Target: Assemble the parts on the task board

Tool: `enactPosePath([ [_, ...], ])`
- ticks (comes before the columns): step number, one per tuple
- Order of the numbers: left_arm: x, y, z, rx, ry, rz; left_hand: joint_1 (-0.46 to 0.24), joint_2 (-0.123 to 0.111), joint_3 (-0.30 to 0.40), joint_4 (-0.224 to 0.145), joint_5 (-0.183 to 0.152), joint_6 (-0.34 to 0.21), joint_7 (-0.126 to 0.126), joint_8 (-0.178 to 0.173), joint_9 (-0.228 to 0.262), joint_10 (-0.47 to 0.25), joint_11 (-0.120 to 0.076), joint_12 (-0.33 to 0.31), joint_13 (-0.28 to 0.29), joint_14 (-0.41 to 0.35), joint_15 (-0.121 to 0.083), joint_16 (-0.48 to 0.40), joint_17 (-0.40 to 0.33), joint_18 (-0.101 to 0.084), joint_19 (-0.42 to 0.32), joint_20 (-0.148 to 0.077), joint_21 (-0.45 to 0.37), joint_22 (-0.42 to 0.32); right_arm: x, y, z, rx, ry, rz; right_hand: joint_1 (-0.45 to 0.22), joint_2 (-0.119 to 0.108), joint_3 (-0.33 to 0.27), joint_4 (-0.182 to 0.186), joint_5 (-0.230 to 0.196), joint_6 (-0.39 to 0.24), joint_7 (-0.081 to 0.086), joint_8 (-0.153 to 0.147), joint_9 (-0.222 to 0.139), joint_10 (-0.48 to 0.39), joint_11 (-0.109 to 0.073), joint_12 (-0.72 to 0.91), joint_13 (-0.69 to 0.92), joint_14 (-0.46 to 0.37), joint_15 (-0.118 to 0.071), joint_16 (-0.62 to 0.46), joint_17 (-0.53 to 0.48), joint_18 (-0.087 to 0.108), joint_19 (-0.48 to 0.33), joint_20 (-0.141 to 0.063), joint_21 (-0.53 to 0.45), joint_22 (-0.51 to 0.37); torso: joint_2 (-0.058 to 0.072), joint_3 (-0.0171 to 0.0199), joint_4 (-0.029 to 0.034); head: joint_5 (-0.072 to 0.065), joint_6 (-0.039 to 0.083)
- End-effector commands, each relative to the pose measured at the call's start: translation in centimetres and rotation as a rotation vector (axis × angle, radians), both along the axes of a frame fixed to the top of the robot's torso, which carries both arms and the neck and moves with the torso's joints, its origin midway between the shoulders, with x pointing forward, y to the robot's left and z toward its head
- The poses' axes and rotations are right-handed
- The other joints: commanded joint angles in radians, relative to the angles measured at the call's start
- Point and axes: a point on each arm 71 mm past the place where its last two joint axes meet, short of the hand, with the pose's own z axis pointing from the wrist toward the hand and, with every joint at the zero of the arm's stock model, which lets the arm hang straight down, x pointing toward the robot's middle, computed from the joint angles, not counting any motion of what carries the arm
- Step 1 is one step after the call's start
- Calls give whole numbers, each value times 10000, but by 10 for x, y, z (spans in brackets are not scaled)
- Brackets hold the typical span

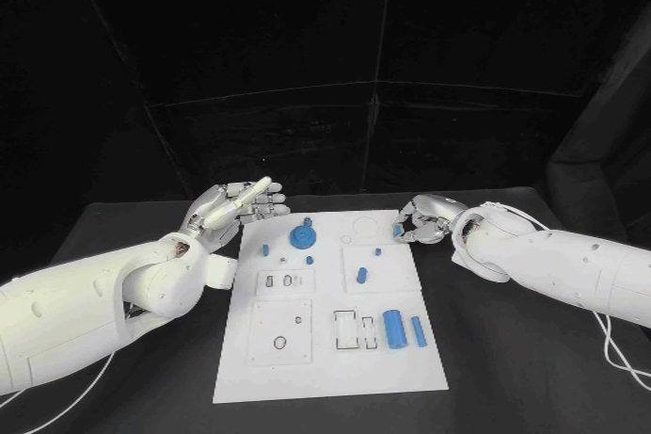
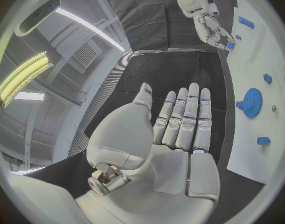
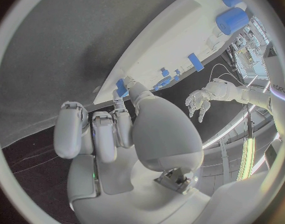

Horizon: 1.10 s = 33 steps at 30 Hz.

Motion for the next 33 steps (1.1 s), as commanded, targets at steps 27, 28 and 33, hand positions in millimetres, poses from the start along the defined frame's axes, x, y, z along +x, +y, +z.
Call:
enactPosePath([
  [27, 0, 3, 1, 26, -53, -78, 48, 87, -63, -32, -35, -61, 262, -64, -15, -53, -2, -65, -13, -34, 69, -73, -14, 48, 54, -8, -46, -18, -24, 38, 24, 1330, -230, -222, 58, 553, 724, -15, -739, 482, -129, -15, -61, 255, -96, 66, 1269, 1039, -50, 25, 2632, -126, 31, -66, 148, 160, -88, -55, 29, 174, 20],
  [28, 0, 3, 1, 28, -54, -74, 48, 87, -63, -32, -35, -61, 262, -64, -15, -53, -2, -65, -13, -34, 69, -73, -14, 48, 54, -8, -46, -18, -26, 45, 27, 1380, -191, -149, 58, 553, 724, -15, -739, 482, -129, -15, -61, 255, -96, 66, 1269, 1039, -50, 25, 2632, -126, 31, -66, 148, 160, -80, -56, 28, 186, 24],
  [33, 0, 5, 1, 47, -76, -14, 49, 89, -68, -35, -35, -63, 264, -66, -14, -55, 0, -68, -13, -34, 71, -79, -16, 48, 55, -7, -51, -22, -34, 75, 34, 1482, -125, 301, 48, 550, 741, -12, -719, 466, -122, -36, -69, 251, -92, 59, 1263, 1039, -45, 25, 2632, -125, 27, -63, 146, 155, -120, -89, 64, 244, -46],
])
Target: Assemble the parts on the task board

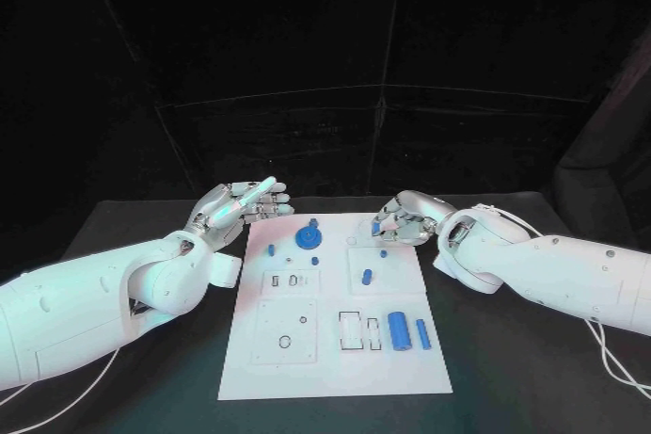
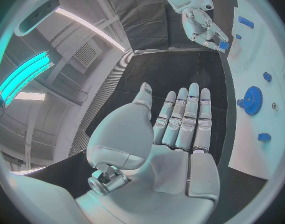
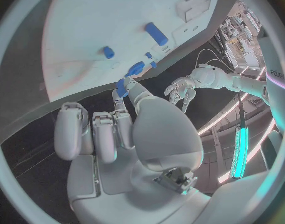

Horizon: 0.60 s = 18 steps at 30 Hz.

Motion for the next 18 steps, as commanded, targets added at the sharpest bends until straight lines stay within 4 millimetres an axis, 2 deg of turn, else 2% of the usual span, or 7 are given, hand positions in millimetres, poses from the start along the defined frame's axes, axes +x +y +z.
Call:
enactPosePath([
  [1, 1, 1, 1, 9, -107, -56, 50, 89, -41, -7, -35, -63, 264, -67, -14, -56, 0, -69, -13, 3, 35, -40, -9, 48, 55, -6, -51, -15, -2, 13, 3, 25, 139, -296, -112, -28, 90, 13, -7, -44, 44, -39, 3, 176, -15, -23, 1261, 1039, -43, 25, 2634, -126, -11, -23, 37, -1, -45, -35, 45, 53, -58],
  [3, 1, 3, 1, 25, -117, -13, 50, 89, -42, -8, -35, -63, 264, -67, -14, -56, 0, -69, -13, 3, 35, -40, -9, 48, 56, -6, -52, -16, -4, 27, 4, 2, 101, -66, -121, -32, 96, 16, 5, -49, 48, -48, 0, 175, -12, -26, 1258, 1039, -40, 25, 2634, -126, -13, -21, 37, -1, -74, -49, 48, 186, -142],
  [7, 2, 5, 2, 40, -150, 55, 50, 89, -42, -8, -35, -63, 264, -67, -14, -56, 0, -69, -13, 3, 35, -40, -9, 48, 56, -6, -52, -16, -9, 54, 6, -129, 1, 414, -131, -38, 104, 19, 22, -53, 50, -57, -3, 173, -9, -29, 1257, 1039, -37, 25, 2634, -125, -15, -19, 36, -3, -87, -46, 75, 361, -205],
  [9, 3, 6, 2, 43, -173, 82, 50, 89, -42, -8, -35, -63, 264, -67, -14, -56, 0, -69, -13, 3, 35, -40, -9, 48, 56, -6, -52, -16, -11, 66, 6, -214, -25, 640, -138, -49, 125, 15, 65, -57, 53, -73, -8, 172, -5, -31, 1256, 1039, -33, 25, 2634, -126, -14, -15, 40, 3, -95, -59, 102, 434, -230],
  [11, 3, 8, 3, 50, -204, 120, 53, 87, -44, -12, -35, -62, 263, -67, -13, -55, 0, -70, -12, 5, 35, -42, -9, 48, 57, -6, -54, -18, -13, 81, 6, -361, -82, 905, -139, -54, 138, 12, 85, -57, 54, -80, -10, 167, -4, -38, 1250, 1039, -32, 25, 2634, -124, -18, -13, 36, -5, -106, -72, 126, 479, -253],
  [13, 4, 8, 3, 56, -227, 151, 53, 87, -44, -12, -35, -62, 263, -67, -13, -55, 0, -70, -12, 5, 35, -42, -9, 48, 57, -6, -54, -18, -14, 91, 6, -510, -133, 1095, -139, -55, 140, 11, 88, -57, 55, -82, -10, 166, -4, -39, 1249, 1039, -31, 25, 2634, -124, -19, -13, 36, -6, -100, -68, 100, 552, -265],
  [18, 5, 10, 4, 70, -273, 212, 53, 87, -44, -12, -35, -62, 263, -67, -13, -55, 0, -70, -12, 5, 35, -42, -9, 48, 57, -6, -54, -18, -17, 110, 1, -866, -144, 1441, -147, -62, 146, 12, 100, -62, 59, -90, -13, 161, -1, -48, 1241, 1039, -30, 25, 2634, -125, -18, -11, 38, -1, -120, -80, 130, 644, -321],
])
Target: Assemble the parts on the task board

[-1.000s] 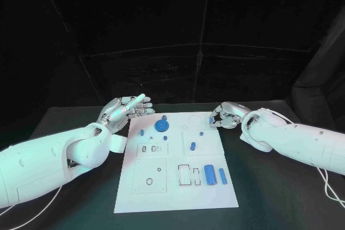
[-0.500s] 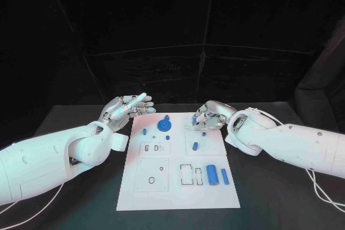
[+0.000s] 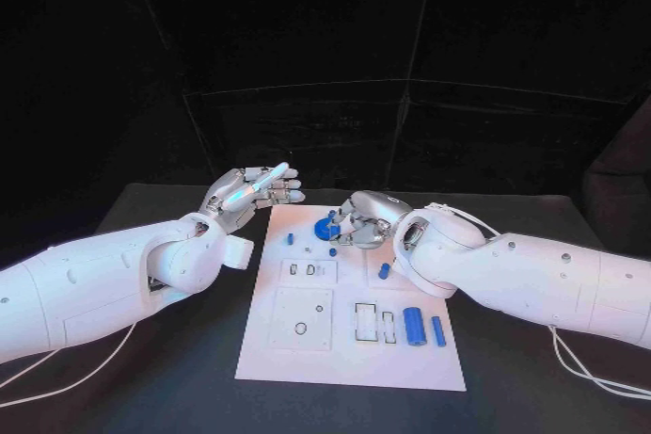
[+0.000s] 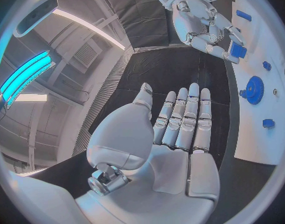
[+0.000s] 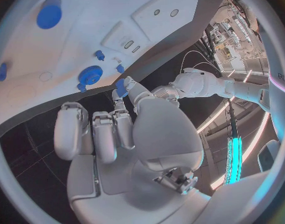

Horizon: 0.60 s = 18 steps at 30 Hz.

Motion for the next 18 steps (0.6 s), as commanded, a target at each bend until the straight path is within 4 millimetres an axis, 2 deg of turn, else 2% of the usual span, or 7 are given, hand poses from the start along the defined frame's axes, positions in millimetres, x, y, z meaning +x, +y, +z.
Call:
enactPosePath([
  [1, 1, 1, 3, -23, -207, -25, 13, 46, -45, -13, -35, -61, 263, -67, -13, -54, 0, -33, -12, 5, 35, -43, -10, 48, 57, -6, -54, -10, -1, 8, -5, -789, -164, 108, -90, -3, 73, 5, 43, -12, 37, -30, -13, 161, -1, -47, 1241, 1039, -30, 25, 2634, -125, -18, -11, 38, 0, -12, -1, -4, 129, -35],
  [7, 1, 2, 3, -13, -222, 6, 17, 45, -46, -17, -35, -60, 263, -66, -13, -53, 0, -34, -11, 7, 35, -44, -11, 49, 58, -6, -56, -11, -6, 22, -15, -1135, -155, 432, -135, -21, 84, 25, 57, -35, 54, -60, -22, 148, 12, -65, 1225, 1039, -21, 25, 2634, -119, -32, -6, 26, -29, -7, 22, -27, 325, -55],
  [16, 2, 1, 3, -18, -222, -17, 17, 45, -46, -17, -35, -60, 263, -66, -13, -53, 0, -34, -11, 7, 35, -44, -11, 49, 58, -6, -56, -11, -10, 34, -27, -1497, 62, 678, -173, -49, 92, 37, 55, -56, 66, -89, -29, 142, 23, -72, 1220, 1039, -12, 25, 2634, -119, -36, 0, 25, -29, 1, 20, 2, 354, -113],
  [18, 2, 1, 3, -20, -223, -24, 17, 45, -46, -17, -35, -60, 263, -66, -13, -53, 0, -34, -11, 7, 35, -44, -11, 49, 58, -6, -56, -11, -11, 35, -29, -1563, 128, 703, -173, -49, 92, 37, 55, -56, 66, -89, -29, 142, 23, -72, 1220, 1039, -12, 25, 2634, -119, -36, 0, 25, -29, -3, 21, -17, 366, -131],
])
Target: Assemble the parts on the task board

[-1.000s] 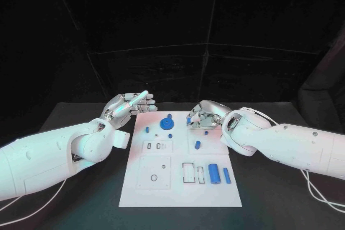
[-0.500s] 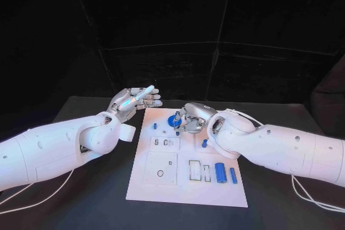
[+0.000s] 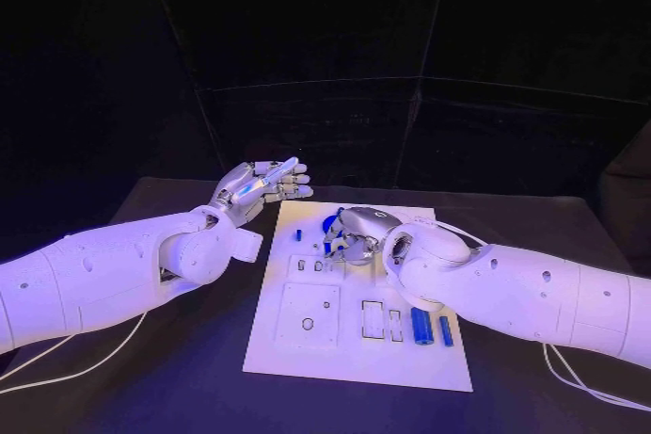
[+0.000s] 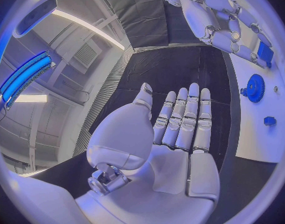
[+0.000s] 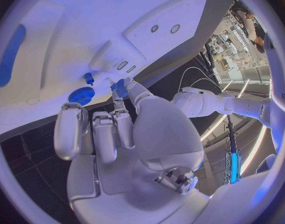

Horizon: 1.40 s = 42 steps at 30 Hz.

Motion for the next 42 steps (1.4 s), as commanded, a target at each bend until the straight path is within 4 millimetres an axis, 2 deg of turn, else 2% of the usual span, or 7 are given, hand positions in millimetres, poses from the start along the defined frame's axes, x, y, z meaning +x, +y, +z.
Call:
enactPosePath([
  [1, 0, -1, 2, -41, -180, -85, 17, 45, -47, -17, -35, -60, 263, -67, -13, -53, 0, -34, -12, 7, 35, -44, -12, 49, 58, -6, -56, -14, 0, 2, -3, -485, 39, 115, -132, -6, 51, -3, 54, -29, 66, -65, -9, 139, 26, -26, 1218, 1039, -9, 25, 2634, -118, -39, 3, 22, -16, 3, 4, -13, 15, -32],
  [3, 0, -2, 2, -43, -179, -93, 17, 45, -47, -17, -35, -60, 263, -67, -13, -53, 0, -34, -12, 7, 35, -44, -12, 49, 58, -6, -56, -14, -1, 3, -7, -584, 142, 137, -138, -12, 51, -1, 54, -32, 67, -69, -10, 137, 28, -28, 1216, 1039, -8, 25, 2634, -118, -41, 4, 21, -19, 3, 2, -26, 10, -60],
  [13, 0, -3, 2, -53, -169, -136, 17, 45, -47, -17, -35, -60, 263, -67, -13, -53, 0, -34, -12, 7, 35, -44, -12, 49, 58, -6, -56, -14, -3, 4, -16, -810, 422, 166, -180, -52, 54, 10, 51, -57, 82, -101, -16, 123, 40, -46, 1201, 1039, 3, 25, 2634, -116, -48, 13, 17, -26, 4, 6, 9, -15, -117],
  [21, 1, -4, 2, -57, -156, -165, 17, 45, -47, -17, -35, -60, 263, -67, -13, -53, 0, -34, -12, 7, 35, -44, -12, 49, 58, -6, -56, -14, -4, 7, -19, -881, 483, 228, -205, -63, 55, 23, 44, -69, 89, -115, -19, 117, 46, -54, 1194, 1039, 8, 25, 2634, -116, -51, 17, 15, -30, 3, 6, 1, 8, -164],
  [29, 1, -4, 2, -57, -148, -170, 17, 45, -47, -17, -35, -60, 263, -67, -13, -53, 0, -34, -12, 7, 35, -44, -12, 49, 58, -6, -56, -14, -4, 6, -22, -1000, 574, 249, -231, -154, 58, 5, 39, -116, 106, -165, -26, 79, 62, -103, 1147, 1039, 23, 25, 2634, -109, -72, 32, -2, -66, -5, -4, -22, 9, -215],
  [42, 0, -4, 2, -60, -143, -182, 17, 45, -47, -17, -35, -60, 263, -67, -13, -53, 0, -34, -12, 7, 35, -44, -12, 49, 58, -6, -56, -14, -6, 6, -24, -1154, 672, 310, -230, -365, 85, -82, -4, -288, 174, -304, -40, -13, 118, -222, 1034, 1039, 68, 25, 2634, -92, -124, 73, -46, -154, -6, -2, 1, -5, -228],
])
